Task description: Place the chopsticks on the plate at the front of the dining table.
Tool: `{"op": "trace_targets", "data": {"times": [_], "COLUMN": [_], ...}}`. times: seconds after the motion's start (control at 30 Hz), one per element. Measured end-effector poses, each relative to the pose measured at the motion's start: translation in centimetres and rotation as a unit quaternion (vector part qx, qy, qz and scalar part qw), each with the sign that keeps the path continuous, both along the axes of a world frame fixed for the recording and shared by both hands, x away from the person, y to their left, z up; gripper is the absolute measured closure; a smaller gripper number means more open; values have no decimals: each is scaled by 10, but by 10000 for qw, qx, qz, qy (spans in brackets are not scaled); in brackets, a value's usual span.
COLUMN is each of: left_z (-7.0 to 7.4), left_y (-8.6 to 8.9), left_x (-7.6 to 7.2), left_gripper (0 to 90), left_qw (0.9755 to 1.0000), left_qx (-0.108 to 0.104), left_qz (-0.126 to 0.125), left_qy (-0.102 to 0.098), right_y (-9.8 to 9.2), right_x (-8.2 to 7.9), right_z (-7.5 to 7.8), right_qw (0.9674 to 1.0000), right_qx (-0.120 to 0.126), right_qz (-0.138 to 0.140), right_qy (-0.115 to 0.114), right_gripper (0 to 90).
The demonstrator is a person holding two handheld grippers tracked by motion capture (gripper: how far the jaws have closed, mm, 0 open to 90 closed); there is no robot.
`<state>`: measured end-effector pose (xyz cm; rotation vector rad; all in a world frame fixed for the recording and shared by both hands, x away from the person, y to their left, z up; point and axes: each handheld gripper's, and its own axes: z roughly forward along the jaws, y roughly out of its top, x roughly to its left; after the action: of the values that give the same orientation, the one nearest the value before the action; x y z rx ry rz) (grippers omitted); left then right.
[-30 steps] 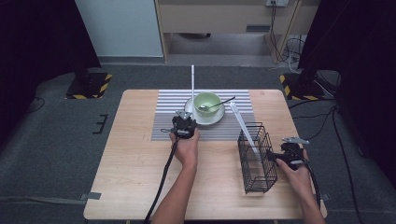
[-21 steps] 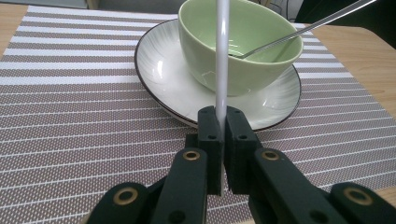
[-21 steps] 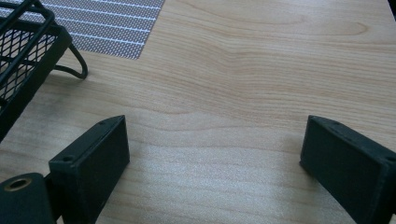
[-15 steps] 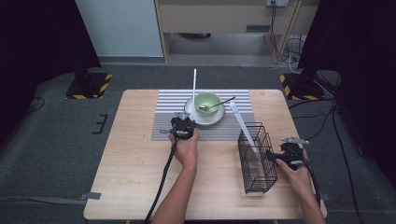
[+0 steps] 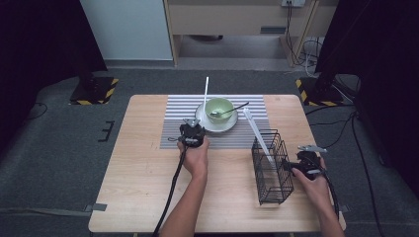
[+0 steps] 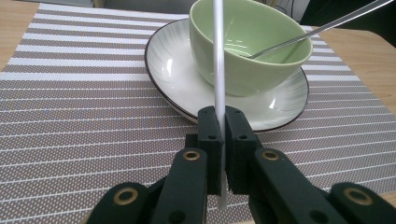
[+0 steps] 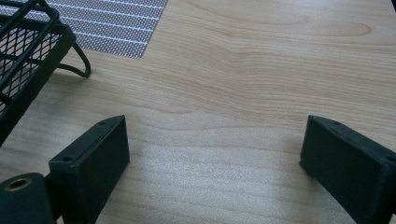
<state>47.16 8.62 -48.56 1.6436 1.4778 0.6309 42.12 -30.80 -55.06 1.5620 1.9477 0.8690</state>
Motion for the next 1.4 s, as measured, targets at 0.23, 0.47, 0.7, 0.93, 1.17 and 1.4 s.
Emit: {"op": "trace_targets", "data": {"times": [0.23, 0.47, 0.7, 0.93, 1.17, 1.4], "left_z": [-2, -5, -10, -16, -19, -22], "left_y": [3, 7, 9, 10, 10, 10], "left_x": [1, 4, 7, 8, 9, 10], "left_gripper": [862, 862, 862, 861, 860, 860], "left_qw": [10000, 9999, 9996, 9991, 9989, 9987], "left_qx": [10, 54, 88, 48, 6, 16], "left_qz": [42, 73, 161, 224, 226, 221], "left_qy": [37, 103, 197, 343, 404, 449], "right_y": [0, 0, 0, 0, 0, 0], "right_x": [0, 0, 0, 0, 0, 0], "right_z": [0, 0, 0, 0, 0, 0], "right_qw": [10000, 10000, 10000, 10000, 10000, 10000], "right_qx": [-5, -5, -3, -1, -6, -6], "right_qz": [8, 7, 6, 5, 10, 10], "right_qy": [-2, -2, 0, 0, -5, -4], "right_gripper": [80, 80, 80, 80, 82, 81]}}
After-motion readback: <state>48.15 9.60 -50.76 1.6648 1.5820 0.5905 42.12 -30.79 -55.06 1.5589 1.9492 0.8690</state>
